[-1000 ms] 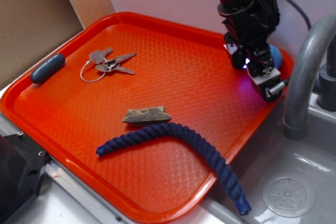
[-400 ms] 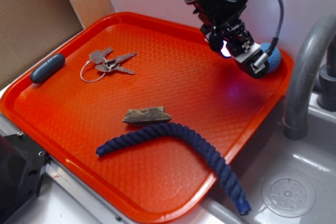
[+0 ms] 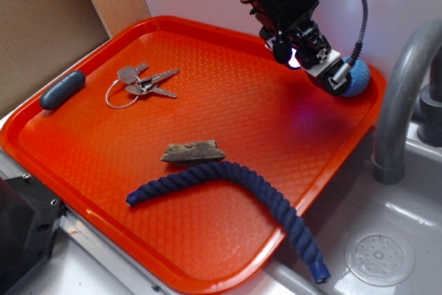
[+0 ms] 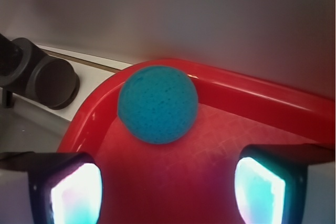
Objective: Grab the blue ball.
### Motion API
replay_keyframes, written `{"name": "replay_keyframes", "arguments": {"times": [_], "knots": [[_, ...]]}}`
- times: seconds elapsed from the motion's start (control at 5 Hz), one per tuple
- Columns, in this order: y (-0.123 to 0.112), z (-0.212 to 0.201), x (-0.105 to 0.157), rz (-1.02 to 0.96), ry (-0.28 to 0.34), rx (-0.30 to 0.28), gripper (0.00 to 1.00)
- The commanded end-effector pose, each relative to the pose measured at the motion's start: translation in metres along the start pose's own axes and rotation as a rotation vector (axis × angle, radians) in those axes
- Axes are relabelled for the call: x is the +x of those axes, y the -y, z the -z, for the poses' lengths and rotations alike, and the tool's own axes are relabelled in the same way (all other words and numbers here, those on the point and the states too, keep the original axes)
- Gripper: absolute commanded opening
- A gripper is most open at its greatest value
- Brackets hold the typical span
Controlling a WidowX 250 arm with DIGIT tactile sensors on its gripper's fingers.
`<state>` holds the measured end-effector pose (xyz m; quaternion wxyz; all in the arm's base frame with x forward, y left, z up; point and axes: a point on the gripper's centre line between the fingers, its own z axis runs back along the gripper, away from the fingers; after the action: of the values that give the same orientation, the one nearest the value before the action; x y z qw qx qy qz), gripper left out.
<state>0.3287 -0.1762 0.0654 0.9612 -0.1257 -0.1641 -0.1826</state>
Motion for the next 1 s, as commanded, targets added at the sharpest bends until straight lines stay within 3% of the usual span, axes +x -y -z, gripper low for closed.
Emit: {"name": "replay_keyframes", "arguments": {"times": [0.0,0.4,0.6,0.8], "knots": [[0.001,-0.012,0.023,-0.001,0.069,0.022,1.00],[0.004,0.012,0.019,0.016,-0.001,0.040,1.00],[0.009,0.014,0.017,0.000,-0.023,0.018,1.00],[0.011,0.014,0.016,0.007,-0.019,0.016,0.29]]}}
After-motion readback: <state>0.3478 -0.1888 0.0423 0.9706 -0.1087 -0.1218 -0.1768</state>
